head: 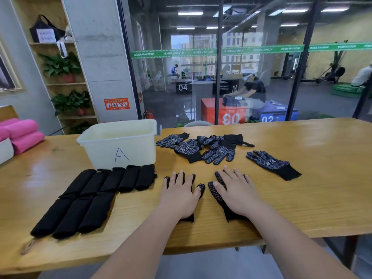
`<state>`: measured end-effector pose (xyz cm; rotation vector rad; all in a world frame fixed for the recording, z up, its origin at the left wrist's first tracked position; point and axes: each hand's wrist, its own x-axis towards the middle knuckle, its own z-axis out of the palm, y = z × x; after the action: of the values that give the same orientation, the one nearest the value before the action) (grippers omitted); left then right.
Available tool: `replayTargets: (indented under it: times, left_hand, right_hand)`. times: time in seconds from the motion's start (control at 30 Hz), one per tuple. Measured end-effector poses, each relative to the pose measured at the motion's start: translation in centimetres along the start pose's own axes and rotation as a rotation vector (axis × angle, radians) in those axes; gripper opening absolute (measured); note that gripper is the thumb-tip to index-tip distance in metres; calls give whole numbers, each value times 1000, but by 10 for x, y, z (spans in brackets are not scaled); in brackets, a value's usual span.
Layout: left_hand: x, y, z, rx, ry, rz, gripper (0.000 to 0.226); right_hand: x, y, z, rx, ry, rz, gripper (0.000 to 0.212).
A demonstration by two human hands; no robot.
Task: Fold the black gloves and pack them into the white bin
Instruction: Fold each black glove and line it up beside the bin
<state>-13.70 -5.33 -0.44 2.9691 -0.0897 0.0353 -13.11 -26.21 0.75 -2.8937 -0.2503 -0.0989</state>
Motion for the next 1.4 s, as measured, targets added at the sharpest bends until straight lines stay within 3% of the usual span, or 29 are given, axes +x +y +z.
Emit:
replayTargets:
  times: [0.3, 0.4, 0.5, 0.6, 0.8, 0.9, 1.03, 1.27, 1.4]
  left_hand:
    - [1, -7, -3, -36, 5, -4, 68]
    - [-5, -6, -14, -103, 156, 36, 60]
    - [-24, -12, -24, -208, 333, 118, 38]
    - [-43, -28, -22, -151, 351, 201, 21]
    - [-60, -53, -16, -158, 357, 210, 25]
    - [-63, -55, -19, -149, 441, 189, 19]
    - [-63, -50, -23, -157, 315, 154, 15]
    - [-54, -37, -26, -212, 339, 80, 7]
    - [-46, -22, -35, -488, 417, 26, 8]
  right_hand:
    - [-19, 6, 8, 23, -32, -23, 66]
    - [-18, 6, 7, 121, 114, -36, 57]
    - [-29, 10, 5, 183, 329, -76, 34]
    - [-35, 11, 5, 132, 345, -106, 20]
    - [-33, 1, 9, 45, 291, -239, 35]
    - [-36, 4, 11, 76, 356, -241, 30]
    - [-36, 6, 13, 42, 366, -216, 25]
    - [-36, 6, 11, 64, 327, -228, 28]
    - [-35, 6, 7, 160, 312, -205, 30]
